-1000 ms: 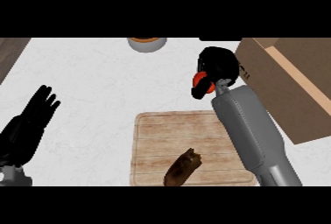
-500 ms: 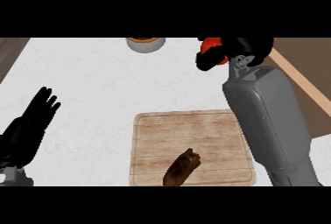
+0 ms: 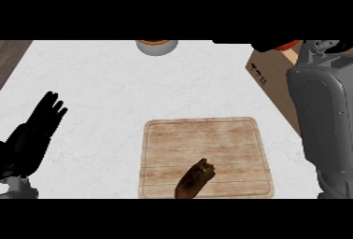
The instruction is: Pick the tomato from the cutting board and place it in the cardboard box
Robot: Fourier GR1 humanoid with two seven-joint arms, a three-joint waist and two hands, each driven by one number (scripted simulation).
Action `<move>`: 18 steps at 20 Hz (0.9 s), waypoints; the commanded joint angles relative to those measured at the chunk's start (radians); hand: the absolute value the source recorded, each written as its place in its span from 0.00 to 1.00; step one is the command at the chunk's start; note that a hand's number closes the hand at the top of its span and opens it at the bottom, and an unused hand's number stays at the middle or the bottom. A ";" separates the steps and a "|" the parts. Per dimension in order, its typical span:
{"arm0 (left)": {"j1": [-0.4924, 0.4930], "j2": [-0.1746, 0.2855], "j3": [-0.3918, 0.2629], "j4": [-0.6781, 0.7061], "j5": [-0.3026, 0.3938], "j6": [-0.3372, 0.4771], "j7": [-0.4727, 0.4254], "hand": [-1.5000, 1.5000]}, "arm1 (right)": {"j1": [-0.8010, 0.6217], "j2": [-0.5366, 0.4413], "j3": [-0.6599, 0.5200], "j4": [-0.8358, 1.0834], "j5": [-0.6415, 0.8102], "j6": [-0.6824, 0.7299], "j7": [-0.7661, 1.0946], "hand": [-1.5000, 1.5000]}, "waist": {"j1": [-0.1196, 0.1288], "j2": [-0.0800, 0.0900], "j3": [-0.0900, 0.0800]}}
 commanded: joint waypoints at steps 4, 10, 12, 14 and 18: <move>-0.008 0.015 0.006 -0.020 0.007 -0.006 0.047 0.50 | -0.020 -0.124 -0.078 0.140 -0.035 -0.014 -0.121 1.00 | 0.007 0.003 0.000; -0.013 0.006 0.018 0.063 -0.003 -0.031 -0.047 0.50 | 0.140 -0.167 -0.101 0.176 -0.053 -0.172 -0.274 1.00 | 0.001 0.003 0.000; -0.019 0.022 0.022 -0.017 0.035 -0.027 0.066 0.50 | -0.003 -0.168 -0.118 0.306 -0.054 -0.175 -0.258 1.00 | 0.011 0.003 0.000; -0.035 0.014 0.019 0.049 0.003 -0.029 -0.012 0.50 | 0.081 -0.219 -0.174 0.356 -0.092 -0.255 -0.367 1.00 | 0.008 0.006 0.001; -0.003 -0.040 -0.038 -0.058 -0.021 0.018 0.043 0.50 | 0.095 -0.167 -0.166 0.488 -0.082 -0.372 -0.399 1.00 | 0.019 0.005 0.001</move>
